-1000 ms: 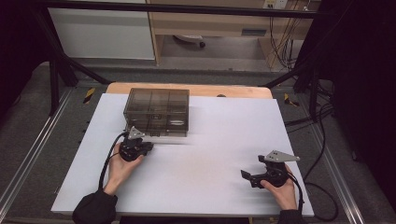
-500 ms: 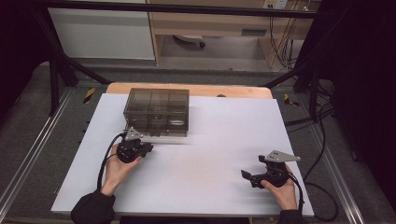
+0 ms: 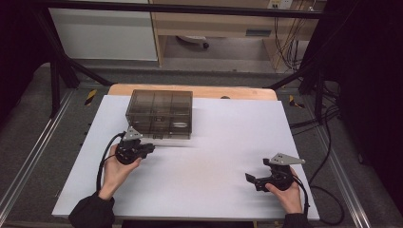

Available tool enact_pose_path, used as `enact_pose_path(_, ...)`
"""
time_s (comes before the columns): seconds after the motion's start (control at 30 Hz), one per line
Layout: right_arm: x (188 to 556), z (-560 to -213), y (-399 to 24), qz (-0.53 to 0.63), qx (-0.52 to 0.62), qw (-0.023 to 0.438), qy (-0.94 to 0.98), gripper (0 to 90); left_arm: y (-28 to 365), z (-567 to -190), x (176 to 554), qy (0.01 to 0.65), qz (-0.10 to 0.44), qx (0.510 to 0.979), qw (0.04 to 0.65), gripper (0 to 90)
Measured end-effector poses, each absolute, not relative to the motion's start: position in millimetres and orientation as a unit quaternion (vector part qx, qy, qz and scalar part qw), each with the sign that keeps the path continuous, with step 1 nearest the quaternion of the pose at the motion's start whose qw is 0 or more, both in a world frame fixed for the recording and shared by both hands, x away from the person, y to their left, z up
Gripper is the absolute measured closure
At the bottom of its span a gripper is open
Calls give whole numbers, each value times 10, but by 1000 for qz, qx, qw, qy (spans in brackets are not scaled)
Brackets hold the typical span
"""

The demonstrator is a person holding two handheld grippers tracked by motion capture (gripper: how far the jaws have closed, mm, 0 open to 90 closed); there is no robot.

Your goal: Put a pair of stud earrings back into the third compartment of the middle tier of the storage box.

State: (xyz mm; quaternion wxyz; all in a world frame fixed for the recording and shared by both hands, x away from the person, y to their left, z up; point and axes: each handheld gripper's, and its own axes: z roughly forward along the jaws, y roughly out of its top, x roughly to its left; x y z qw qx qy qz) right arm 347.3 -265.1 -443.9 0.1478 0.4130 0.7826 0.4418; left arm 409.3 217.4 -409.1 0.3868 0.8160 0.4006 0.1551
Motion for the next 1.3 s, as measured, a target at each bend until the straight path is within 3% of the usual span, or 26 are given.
enact_pose_path(0.63, 3473, -4443, -2649, 439, 414, 150, 784, 13, 1978, -3809, 4080, 370, 163, 827, 392, 817)
enact_pose_path(1.3, 3471, -4440, -2657, 438, 413, 151, 784, 14, 1649, -3575, 4329, 355, 177, 835, 382, 818)
